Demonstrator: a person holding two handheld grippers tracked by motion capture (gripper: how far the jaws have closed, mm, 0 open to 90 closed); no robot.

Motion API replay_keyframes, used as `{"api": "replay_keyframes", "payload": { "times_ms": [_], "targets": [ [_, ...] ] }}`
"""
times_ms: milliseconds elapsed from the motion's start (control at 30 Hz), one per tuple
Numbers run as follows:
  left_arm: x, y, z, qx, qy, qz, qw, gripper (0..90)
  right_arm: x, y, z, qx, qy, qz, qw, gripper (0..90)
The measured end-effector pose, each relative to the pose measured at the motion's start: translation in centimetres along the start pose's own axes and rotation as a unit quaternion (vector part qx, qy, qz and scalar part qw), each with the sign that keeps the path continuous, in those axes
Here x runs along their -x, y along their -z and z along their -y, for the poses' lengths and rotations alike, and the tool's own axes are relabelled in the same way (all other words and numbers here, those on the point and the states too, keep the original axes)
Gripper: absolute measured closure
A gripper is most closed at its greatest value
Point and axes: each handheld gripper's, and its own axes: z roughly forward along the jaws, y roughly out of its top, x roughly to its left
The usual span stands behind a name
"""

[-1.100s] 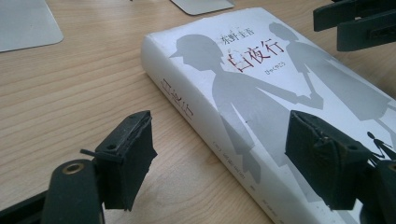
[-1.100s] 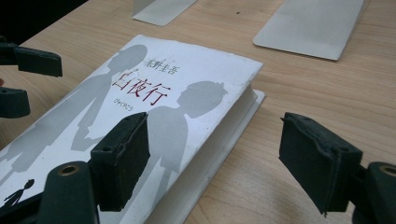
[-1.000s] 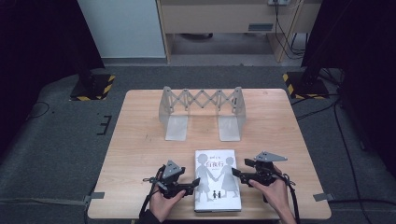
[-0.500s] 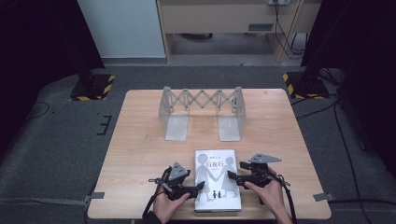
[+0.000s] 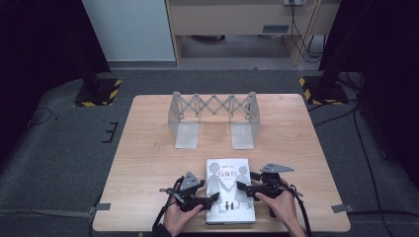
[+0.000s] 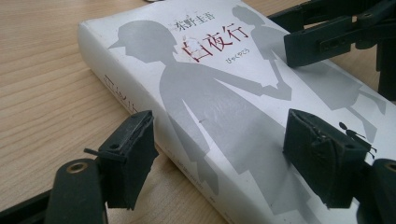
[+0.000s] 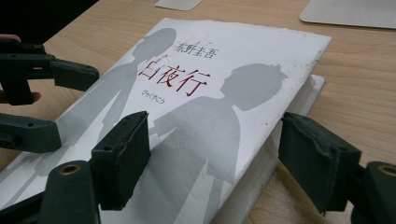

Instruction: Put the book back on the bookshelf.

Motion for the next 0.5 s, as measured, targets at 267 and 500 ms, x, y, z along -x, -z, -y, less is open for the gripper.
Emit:
{"api": "replay_keyframes", "payload": {
  "times_ms": [267,500],
  "targets": [
    [-0.05,-0.19,0.08,0.004,0.003,0.009,0.9999,24.1,-0.21,-0.12,-0.10,0.001,0.015,0.001,0.9999,26.0],
    [-0.07,-0.08,0.06,0.006,0.005,0.010,0.9999,23.7,-0.35,0.30,-0.57,0.005,0.023,0.006,0.9997,28.1]
  ]
}}
